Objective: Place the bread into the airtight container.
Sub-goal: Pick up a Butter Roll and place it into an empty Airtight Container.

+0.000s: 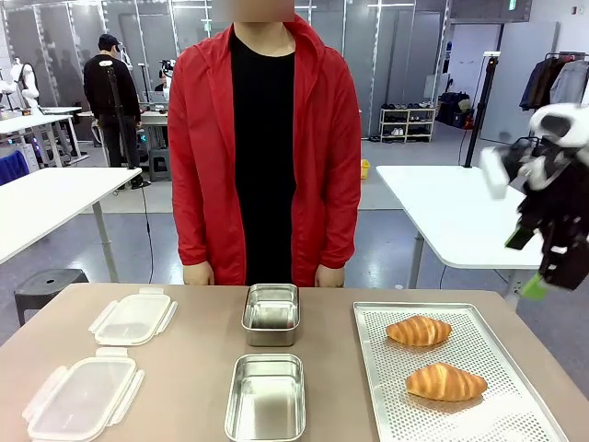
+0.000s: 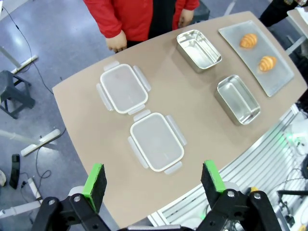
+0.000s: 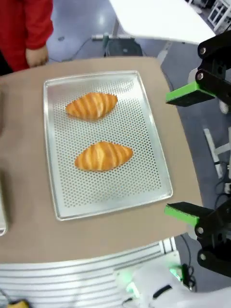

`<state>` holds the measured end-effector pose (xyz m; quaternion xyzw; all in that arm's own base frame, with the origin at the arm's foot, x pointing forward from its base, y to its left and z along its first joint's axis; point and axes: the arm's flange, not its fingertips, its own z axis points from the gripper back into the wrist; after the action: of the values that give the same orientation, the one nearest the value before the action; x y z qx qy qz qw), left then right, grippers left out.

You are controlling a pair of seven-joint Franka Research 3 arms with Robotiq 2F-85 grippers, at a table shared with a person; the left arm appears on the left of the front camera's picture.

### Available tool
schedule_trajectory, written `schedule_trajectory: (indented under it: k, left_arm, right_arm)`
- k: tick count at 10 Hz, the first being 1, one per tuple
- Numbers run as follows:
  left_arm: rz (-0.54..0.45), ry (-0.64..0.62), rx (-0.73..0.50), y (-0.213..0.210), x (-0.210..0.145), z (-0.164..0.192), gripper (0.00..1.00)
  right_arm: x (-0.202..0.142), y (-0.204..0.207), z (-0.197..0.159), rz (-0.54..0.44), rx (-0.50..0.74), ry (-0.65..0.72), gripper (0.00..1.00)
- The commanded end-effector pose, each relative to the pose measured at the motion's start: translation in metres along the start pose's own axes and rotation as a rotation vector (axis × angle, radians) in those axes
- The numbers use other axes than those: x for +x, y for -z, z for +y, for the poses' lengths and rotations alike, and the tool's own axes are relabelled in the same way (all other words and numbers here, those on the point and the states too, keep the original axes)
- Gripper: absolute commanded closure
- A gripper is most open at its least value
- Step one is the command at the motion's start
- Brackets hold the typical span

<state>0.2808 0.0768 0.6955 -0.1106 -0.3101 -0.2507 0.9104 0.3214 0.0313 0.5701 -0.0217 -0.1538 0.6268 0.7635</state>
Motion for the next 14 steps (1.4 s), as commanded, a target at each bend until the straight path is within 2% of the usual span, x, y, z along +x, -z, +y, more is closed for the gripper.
schedule_trajectory:
  k: [1, 3, 5, 6, 9, 14]
  left_arm:
    - [-0.002, 0.006, -0.004, -0.002, 0.002, 0.000, 0.00]
    - [-0.002, 0.006, -0.004, -0.002, 0.002, 0.000, 0.00]
    - [-0.002, 0.006, -0.004, -0.002, 0.002, 0.000, 0.00]
    - [-0.002, 0.006, -0.004, -0.002, 0.002, 0.000, 0.00]
    - [-0.002, 0.006, -0.004, -0.002, 0.002, 0.000, 0.00]
    - [-0.002, 0.006, -0.004, -0.002, 0.002, 0.000, 0.00]
  right_arm:
    - [-0.002, 0.042, -0.016, 0.075, -0.020, -0.068, 0.00]
    - [-0.003, 0.086, -0.023, 0.084, 0.035, -0.058, 0.00]
    - [-0.004, 0.129, -0.030, 0.102, 0.005, -0.013, 0.00]
    - [-0.005, 0.148, -0.030, 0.104, 0.047, -0.020, 0.00]
    - [-0.007, 0.186, -0.026, 0.065, 0.092, -0.019, 0.00]
    - [-0.009, 0.228, -0.015, 0.071, 0.119, -0.007, 0.00]
